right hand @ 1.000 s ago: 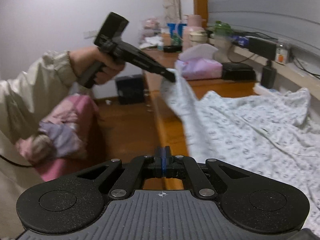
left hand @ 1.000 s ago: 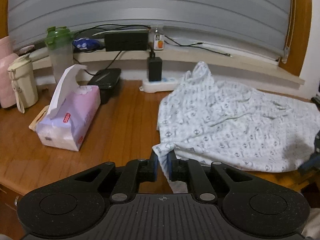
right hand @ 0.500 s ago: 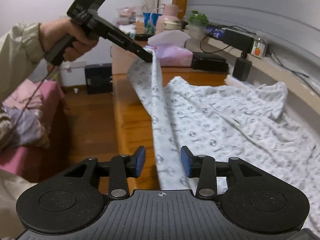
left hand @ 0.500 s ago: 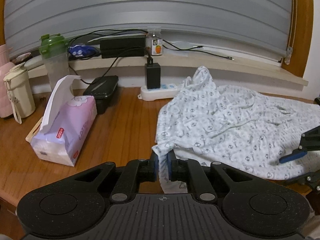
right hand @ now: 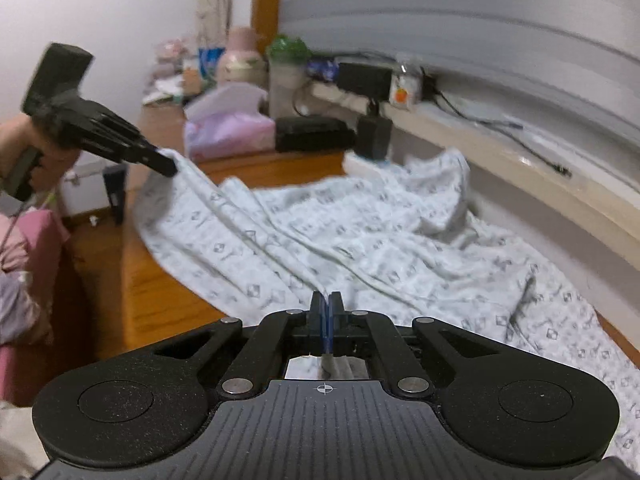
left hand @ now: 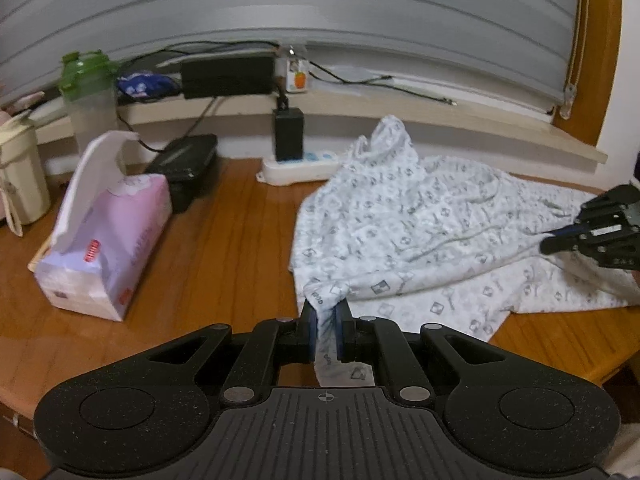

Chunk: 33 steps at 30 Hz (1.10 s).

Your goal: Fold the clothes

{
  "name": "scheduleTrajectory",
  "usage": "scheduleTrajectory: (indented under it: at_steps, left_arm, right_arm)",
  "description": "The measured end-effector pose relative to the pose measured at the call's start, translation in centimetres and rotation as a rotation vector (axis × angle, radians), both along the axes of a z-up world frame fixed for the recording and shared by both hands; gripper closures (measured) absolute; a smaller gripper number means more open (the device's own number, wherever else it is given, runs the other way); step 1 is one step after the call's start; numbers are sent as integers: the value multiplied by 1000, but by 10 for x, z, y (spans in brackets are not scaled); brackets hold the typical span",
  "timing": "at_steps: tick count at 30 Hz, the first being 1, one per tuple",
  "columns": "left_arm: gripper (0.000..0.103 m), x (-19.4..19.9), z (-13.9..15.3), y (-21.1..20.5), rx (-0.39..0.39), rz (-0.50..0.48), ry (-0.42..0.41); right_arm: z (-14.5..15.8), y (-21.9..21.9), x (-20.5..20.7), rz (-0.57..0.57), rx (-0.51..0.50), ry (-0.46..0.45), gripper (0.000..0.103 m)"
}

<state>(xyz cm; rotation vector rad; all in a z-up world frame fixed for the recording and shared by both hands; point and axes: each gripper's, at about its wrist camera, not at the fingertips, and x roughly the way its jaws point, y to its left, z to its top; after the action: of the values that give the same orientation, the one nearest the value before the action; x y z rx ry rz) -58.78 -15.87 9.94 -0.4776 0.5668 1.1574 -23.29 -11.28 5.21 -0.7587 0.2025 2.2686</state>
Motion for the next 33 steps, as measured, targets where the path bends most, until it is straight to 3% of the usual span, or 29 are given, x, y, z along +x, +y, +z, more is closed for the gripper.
scheduleTrajectory:
  at_steps: [2, 5, 9, 14, 18, 20, 22, 23, 33]
  left_arm:
    - [94, 3, -7, 5, -8, 2, -4]
    - [94, 4, -15, 15, -17, 12, -26]
    - [94, 3, -20, 26, -16, 30, -47]
    - [94, 2, -21, 30, -15, 36, -64]
    - [94, 1, -23, 33, -15, 41, -77]
    - [95, 0, -23, 33, -15, 43, -81]
    - [95, -4, -19, 26, -25, 32, -67]
    - [95, -7, -17, 22, -29, 26, -60]
    - [95, -31, 2, -15, -76, -29, 14]
  right_arm:
    - [-7, 3, 0, -19, 4, -28, 97]
    - [-9, -3, 4, -40, 17, -13, 84]
    - [-6, -19, 7, -1, 37, -1, 82]
    - [-11, -26, -3, 83, -16, -13, 81]
    - [-23, -11, -11, 37, -21, -46, 69]
    - [-29, -1, -8, 26, -48, -40, 71]
    - [-30, 2, -3, 28, -75, -19, 99]
    - [-29, 2, 0, 34, -87, -1, 101]
    - [20, -65, 5, 246, -191, 168, 102]
